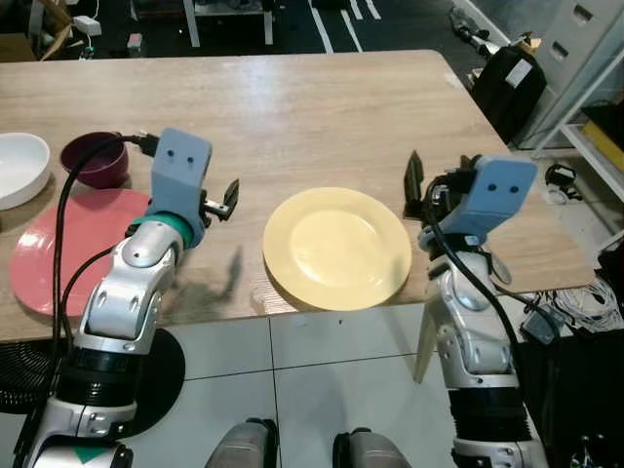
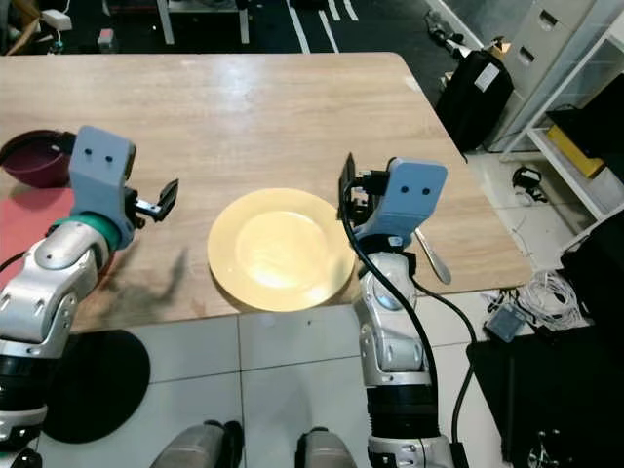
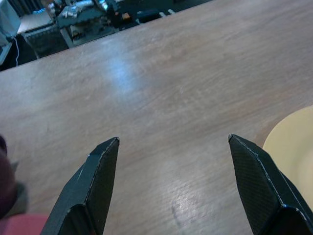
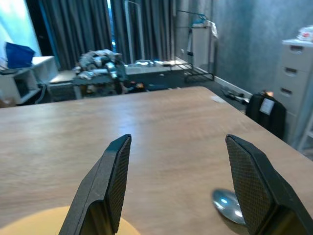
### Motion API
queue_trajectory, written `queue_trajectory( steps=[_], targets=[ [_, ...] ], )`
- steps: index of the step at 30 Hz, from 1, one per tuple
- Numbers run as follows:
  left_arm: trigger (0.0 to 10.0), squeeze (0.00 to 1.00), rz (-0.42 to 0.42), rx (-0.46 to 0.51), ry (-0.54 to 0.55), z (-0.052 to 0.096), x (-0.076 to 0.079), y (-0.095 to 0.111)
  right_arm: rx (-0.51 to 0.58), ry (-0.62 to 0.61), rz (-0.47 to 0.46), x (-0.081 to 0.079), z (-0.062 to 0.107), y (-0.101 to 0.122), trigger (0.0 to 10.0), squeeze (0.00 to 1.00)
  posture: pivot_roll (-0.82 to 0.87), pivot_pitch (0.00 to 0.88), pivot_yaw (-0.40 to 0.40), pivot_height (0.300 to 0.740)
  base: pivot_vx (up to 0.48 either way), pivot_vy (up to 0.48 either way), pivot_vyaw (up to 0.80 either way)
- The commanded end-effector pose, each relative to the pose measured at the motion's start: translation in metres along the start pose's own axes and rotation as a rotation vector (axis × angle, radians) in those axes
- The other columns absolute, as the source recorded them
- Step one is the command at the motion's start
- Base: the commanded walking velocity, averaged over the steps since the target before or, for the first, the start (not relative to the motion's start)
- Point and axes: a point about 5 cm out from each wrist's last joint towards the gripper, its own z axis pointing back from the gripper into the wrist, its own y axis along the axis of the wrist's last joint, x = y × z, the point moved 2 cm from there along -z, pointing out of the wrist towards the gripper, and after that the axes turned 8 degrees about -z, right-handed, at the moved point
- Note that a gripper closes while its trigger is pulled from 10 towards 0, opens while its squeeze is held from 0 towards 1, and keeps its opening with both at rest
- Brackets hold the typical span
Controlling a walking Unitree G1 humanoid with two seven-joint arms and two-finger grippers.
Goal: Setting the table
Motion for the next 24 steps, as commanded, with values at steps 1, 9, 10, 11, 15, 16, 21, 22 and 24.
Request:
queue_trajectory(
  steps=[1, 9, 10, 11, 15, 16, 21, 22, 24],
  targets=[
    [10.0, 0.0, -0.009, -0.016, 0.005, -0.0018, 0.0016, -0.0042, -0.028, -0.023, 0.015, 0.0055, 0.0028, -0.0052, 10.0, 0.0, 0.02, 0.0, 0.068, 0.74, 0.0, 0.0, 0.0],
    [10.0, 0.0, -0.009, -0.004, -0.006, -0.0033, 0.0054, -0.0036, -0.034, -0.038, 0.026, 0.0082, 0.003, -0.0054, 10.0, 0.0, 0.0, 0.0, 0.063, 0.74, -0.321, 0.0, 0.0],
    [10.0, 0.0, -0.008, -0.003, -0.006, -0.0036, 0.0056, -0.0035, -0.033, -0.041, 0.028, 0.0085, 0.0024, -0.0049, 10.0, 0.0, 0.0, 0.0, 0.063, 0.74, -0.371, 0.0, 0.0],
    [10.0, 0.0, -0.007, 0.0, -0.006, -0.0042, 0.006, -0.0036, -0.032, -0.043, 0.032, 0.0093, 0.0022, -0.0043, 10.0, 0.0, 0.0, 0.0, 0.062, 0.74, -0.371, 0.0, 0.0],
    [10.0, 0.0, -0.005, 0.005, -0.004, -0.0054, 0.0062, -0.0037, -0.031, -0.048, 0.037, 0.0109, 0.0021, -0.0036, 10.0, 0.0, 0.0, 0.0, 0.064, 0.74, -0.369, 0.0, 0.0],
    [10.0, 0.0, -0.005, 0.006, -0.003, -0.0057, 0.0061, -0.0036, -0.031, -0.05, 0.038, 0.0115, 0.0022, -0.0035, 10.0, 0.0, 0.0, 0.0, 0.066, 0.74, -0.368, 0.0, 0.0],
    [10.0, 0.0, -0.007, 0.007, -0.004, -0.0063, 0.0061, -0.0034, -0.034, -0.055, 0.038, 0.0126, 0.0025, -0.0043, 10.0, 0.0, 0.0, 0.0, 0.066, 0.74, -0.367, 0.0, 0.0],
    [10.0, 0.0, -0.007, 0.007, -0.004, -0.0063, 0.0061, -0.0034, -0.034, -0.055, 0.038, 0.0126, 0.0025, -0.0043, 10.0, 0.0, 0.0, 0.0, 0.066, 0.74, -0.364, 0.0, 0.0],
    [10.0, 0.0, -0.007, 0.008, -0.003, -0.0065, 0.006, -0.0033, -0.034, -0.056, 0.038, 0.0122, 0.0028, -0.0044, 10.0, 0.0, 0.0, 0.0, 0.07, 0.74, -0.364, 0.0, 0.0]
  ],
)
